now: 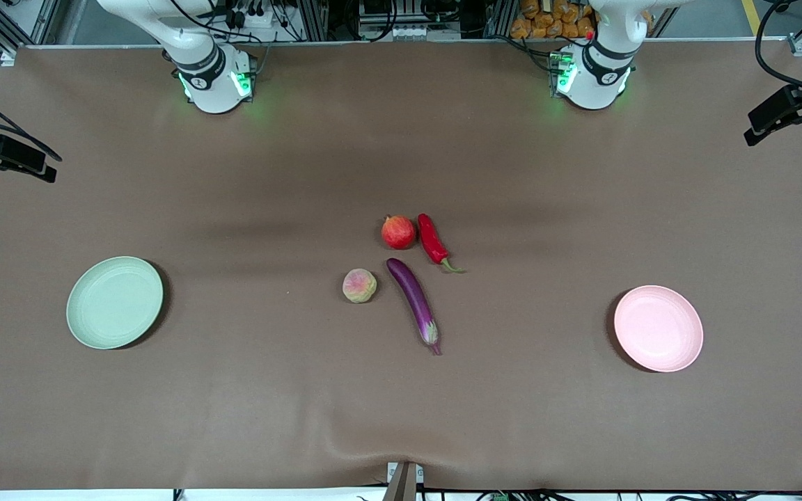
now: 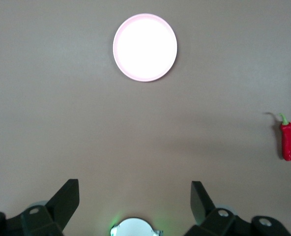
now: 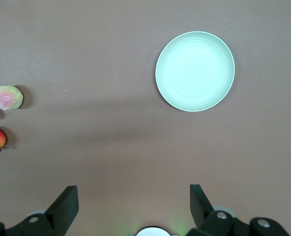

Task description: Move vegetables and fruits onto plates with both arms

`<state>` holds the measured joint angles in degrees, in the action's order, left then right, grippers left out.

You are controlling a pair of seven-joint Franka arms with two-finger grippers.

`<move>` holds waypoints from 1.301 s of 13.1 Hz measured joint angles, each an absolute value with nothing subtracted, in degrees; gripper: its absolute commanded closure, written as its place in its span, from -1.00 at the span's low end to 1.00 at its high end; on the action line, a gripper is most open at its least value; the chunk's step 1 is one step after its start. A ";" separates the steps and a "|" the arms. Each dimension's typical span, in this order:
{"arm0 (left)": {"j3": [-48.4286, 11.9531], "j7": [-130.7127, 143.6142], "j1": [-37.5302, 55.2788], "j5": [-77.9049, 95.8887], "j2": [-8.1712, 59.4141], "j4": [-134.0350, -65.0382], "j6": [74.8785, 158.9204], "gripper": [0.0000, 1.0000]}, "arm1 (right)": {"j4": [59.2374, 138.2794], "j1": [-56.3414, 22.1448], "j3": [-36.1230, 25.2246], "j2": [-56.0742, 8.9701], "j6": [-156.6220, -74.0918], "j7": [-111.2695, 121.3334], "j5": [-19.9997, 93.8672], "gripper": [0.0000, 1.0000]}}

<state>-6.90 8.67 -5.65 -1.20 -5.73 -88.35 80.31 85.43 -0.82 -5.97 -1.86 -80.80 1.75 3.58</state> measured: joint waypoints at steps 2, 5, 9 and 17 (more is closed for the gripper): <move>-6.90 8.62 -5.64 -1.18 -5.64 -88.25 79.74 -1.00 | 85.48 -0.83 -5.93 -1.90 -80.63 1.47 3.66 -1.00; -6.91 8.56 -5.53 -1.15 -5.60 -88.23 79.56 -1.00 | 86.02 -1.04 -5.73 -2.65 -80.56 -5.18 7.38 -1.00; -7.18 8.64 -5.36 -1.11 -3.95 -89.53 79.12 -1.00 | 86.98 -3.46 -5.22 -8.75 -80.78 -23.49 18.02 -1.00; -21.66 39.78 -3.77 -0.51 4.11 -109.43 113.92 -1.00 | 87.31 -12.61 -4.89 -27.53 -90.46 -47.49 33.62 -1.00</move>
